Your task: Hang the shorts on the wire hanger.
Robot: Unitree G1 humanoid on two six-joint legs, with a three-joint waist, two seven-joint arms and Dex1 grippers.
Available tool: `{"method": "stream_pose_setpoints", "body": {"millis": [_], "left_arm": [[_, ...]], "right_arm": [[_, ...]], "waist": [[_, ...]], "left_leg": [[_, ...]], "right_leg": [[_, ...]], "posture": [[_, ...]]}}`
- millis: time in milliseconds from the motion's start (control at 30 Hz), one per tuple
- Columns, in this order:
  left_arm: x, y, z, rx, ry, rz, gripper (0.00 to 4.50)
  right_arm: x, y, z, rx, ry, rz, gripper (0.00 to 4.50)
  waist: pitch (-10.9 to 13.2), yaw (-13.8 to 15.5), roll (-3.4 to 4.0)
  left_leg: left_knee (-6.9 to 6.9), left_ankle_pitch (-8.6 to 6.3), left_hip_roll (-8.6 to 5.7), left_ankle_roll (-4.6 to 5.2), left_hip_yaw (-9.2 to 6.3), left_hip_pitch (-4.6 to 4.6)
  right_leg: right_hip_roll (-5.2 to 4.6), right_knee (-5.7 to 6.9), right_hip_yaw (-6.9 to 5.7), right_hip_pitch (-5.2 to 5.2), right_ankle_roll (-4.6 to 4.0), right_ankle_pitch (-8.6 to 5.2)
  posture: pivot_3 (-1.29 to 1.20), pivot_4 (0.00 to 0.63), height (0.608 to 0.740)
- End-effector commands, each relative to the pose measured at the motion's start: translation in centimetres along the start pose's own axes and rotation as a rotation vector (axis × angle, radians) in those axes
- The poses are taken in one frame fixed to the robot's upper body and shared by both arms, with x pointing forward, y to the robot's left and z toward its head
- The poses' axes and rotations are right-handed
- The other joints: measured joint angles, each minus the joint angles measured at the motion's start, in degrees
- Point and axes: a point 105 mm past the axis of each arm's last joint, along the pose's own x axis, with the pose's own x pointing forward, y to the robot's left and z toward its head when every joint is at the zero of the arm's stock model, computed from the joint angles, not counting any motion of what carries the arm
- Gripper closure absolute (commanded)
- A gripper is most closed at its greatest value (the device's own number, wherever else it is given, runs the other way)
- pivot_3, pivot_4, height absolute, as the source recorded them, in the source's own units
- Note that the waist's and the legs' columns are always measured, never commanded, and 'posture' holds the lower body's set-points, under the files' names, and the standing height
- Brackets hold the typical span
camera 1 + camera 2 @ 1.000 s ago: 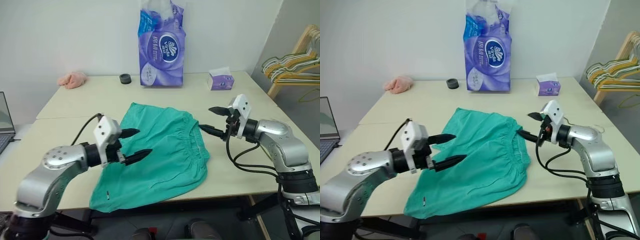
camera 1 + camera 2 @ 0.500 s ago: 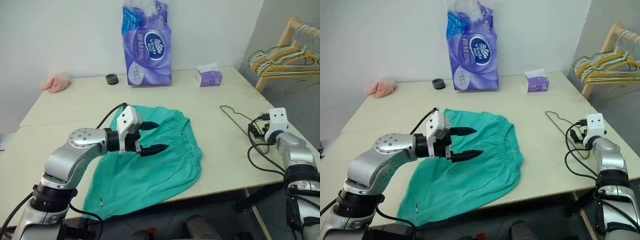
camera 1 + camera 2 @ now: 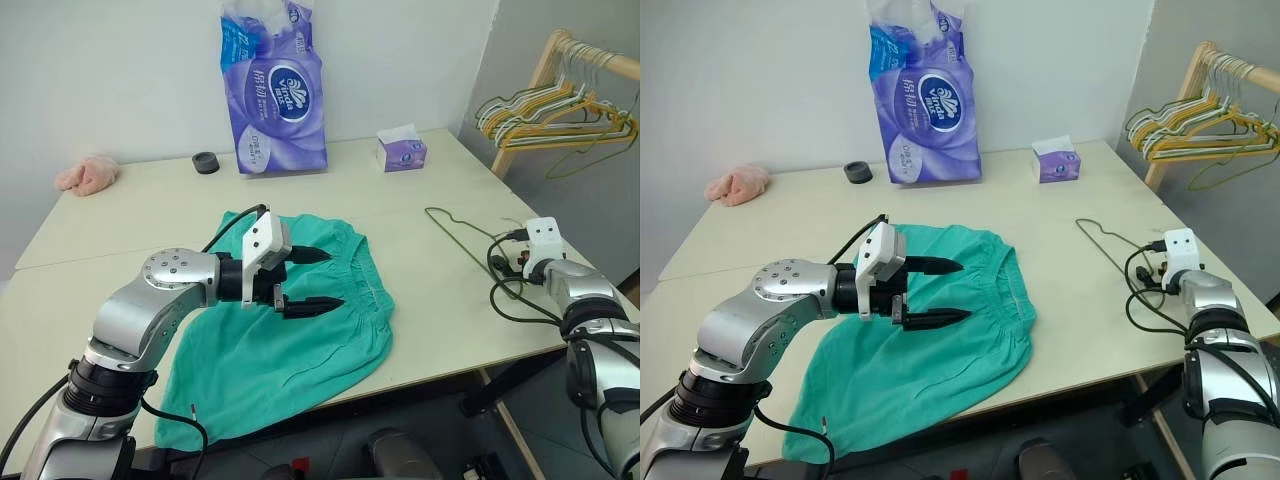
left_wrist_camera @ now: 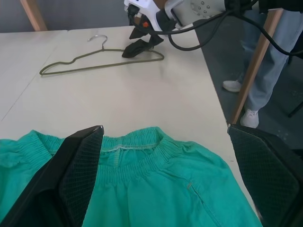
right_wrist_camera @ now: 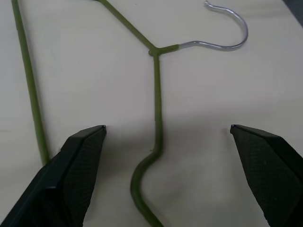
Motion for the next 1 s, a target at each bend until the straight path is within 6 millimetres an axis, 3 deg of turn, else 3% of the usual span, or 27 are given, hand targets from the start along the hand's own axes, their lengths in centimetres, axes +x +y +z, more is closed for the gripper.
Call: {"method": "stream_pose_setpoints", "body": {"millis": [33, 133, 400, 500, 633, 833, 1000], "left_arm": [[-0.3, 0.2, 1.0, 0.050, -0.008, 0.011, 0.00], [-0.4, 0.1, 0.9, 0.049, -0.007, 0.015, 0.00], [-0.7, 0.4, 0.7, 0.040, -0.006, 0.042, 0.00], [-1.3, 0.8, 0.2, 0.019, 0.006, 0.081, 0.00], [-2.6, 2.4, -0.5, -0.001, 0.019, 0.198, 0.00], [-5.9, 6.2, -1.0, -0.009, 0.026, 0.446, 0.00], [-8.8, 8.7, -0.6, -0.051, -0.001, 0.591, 0.00]], "right_arm": [[0.1, 0.4, -0.9, 0.071, 0.078, 0.011, 0.64], [0.0, 0.5, -2.3, 0.160, 0.132, 0.015, 1.67], [0.2, 0.5, -4.3, 0.121, 0.171, -0.038, 4.44], [0.4, 0.8, -3.3, 0.126, 0.122, -0.039, 4.48], [0.5, 1.9, 0.2, 0.085, 0.002, 0.035, 4.48], [-0.9, 5.9, 6.4, -0.130, -0.240, 0.216, 4.48], [-3.4, 9.8, 9.9, -0.353, -0.428, 0.291, 4.48]], "waist": [[0.0, 0.0, -0.01], [-0.1, 0.4, -0.10], [-0.4, 1.0, -0.63], [-0.6, 1.0, -0.81], [-0.6, 0.9, -0.83], [-0.3, 0.3, -0.40], [-0.3, 0.6, -0.33]], "left_leg": [[0.00, 0.00, 0.00, 0.00, 0.00, 0.00], [0.01, 0.00, -0.01, 0.00, -0.01, 0.00], [0.05, -0.01, -0.02, 0.00, -0.06, 0.17], [0.05, -0.01, -0.02, 0.01, -0.08, 0.20], [0.05, -0.01, -0.02, 0.01, -0.08, 0.21], [0.00, -0.01, 0.02, 0.01, -0.05, 0.02], [-0.01, -0.02, 0.07, 0.01, -0.14, -0.09]], "right_leg": [[0.00, 0.00, 0.00, 0.00, 0.00, 0.00], [0.00, -0.01, 0.00, 0.02, 0.02, 0.01], [-0.01, -0.12, -0.07, 0.32, 0.08, 0.03], [-0.02, -0.13, -0.10, 0.36, 0.08, 0.03], [-0.03, -0.13, -0.09, 0.36, 0.08, 0.03], [-0.12, -0.01, 0.05, -0.04, 0.09, 0.04], [-0.18, 0.05, -0.03, -0.20, 0.11, 0.05]], "posture": [[-0.22, 0.022, 0.740], [-0.22, 0.023, 0.740], [-0.22, 0.025, 0.740], [-0.22, 0.025, 0.740], [-0.22, 0.025, 0.740], [-0.23, 0.027, 0.740], [-0.23, 0.028, 0.740]]}}
